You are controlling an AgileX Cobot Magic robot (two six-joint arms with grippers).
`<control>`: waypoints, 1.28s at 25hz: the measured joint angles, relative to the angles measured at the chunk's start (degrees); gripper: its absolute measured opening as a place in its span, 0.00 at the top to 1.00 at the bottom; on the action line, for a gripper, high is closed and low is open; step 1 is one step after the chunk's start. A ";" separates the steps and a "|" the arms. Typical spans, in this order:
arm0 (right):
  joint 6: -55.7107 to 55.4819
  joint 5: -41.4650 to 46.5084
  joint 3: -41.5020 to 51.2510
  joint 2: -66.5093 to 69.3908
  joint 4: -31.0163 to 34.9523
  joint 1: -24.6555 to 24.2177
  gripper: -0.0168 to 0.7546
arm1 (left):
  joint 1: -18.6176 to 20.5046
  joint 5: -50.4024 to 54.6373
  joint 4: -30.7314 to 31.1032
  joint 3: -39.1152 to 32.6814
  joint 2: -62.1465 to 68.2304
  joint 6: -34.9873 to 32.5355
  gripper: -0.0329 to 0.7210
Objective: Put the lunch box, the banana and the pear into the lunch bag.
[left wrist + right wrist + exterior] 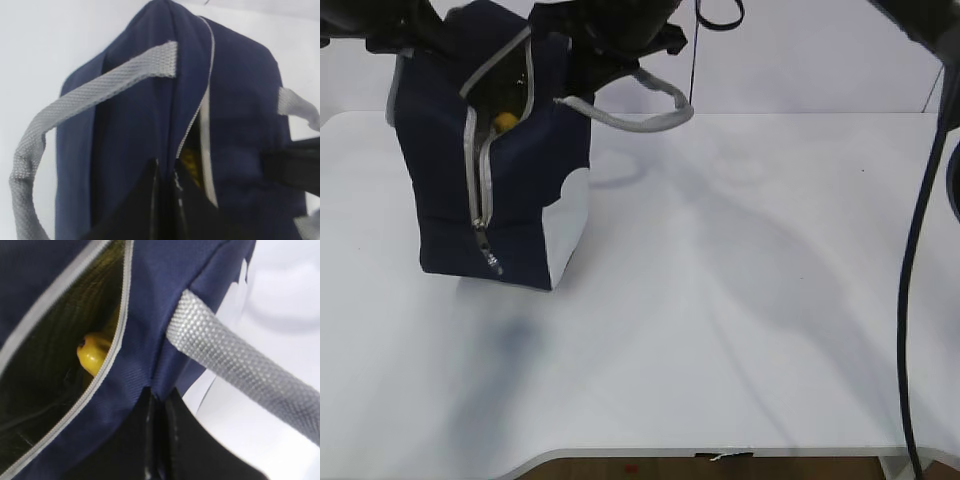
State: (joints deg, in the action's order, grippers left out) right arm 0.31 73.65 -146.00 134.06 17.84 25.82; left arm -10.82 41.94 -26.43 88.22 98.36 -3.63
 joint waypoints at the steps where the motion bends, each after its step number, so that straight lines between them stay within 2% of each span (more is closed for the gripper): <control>1: 0.00 0.10 -1.02 -0.26 -0.18 0.00 0.96 | 0.00 0.00 -1.46 0.00 -0.82 -0.25 0.96; 8: 0.95 0.75 -0.80 -5.07 -4.07 -0.13 0.96 | -5.15 -0.67 -4.10 0.00 -3.16 -1.05 0.96; 13: 2.84 0.85 9.33 -11.77 -7.69 -0.13 0.97 | -10.01 -0.86 -4.10 0.00 -3.16 -1.15 0.96; 18: 4.20 0.85 20.84 -18.66 -14.11 -0.25 0.97 | -14.47 -2.40 -4.10 0.00 -3.16 -1.02 0.96; 25: 6.30 0.50 30.81 -25.77 -15.00 -4.75 0.97 | -20.31 -6.54 -5.41 0.00 -0.68 -0.90 0.96; 32: 10.07 0.42 36.52 -27.60 -14.51 -8.91 0.97 | -22.31 -9.96 -7.91 0.00 3.15 -0.76 0.96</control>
State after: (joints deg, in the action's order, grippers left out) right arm 10.38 74.07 -109.48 106.46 3.33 16.91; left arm -33.13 31.98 -34.34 88.22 101.52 -4.39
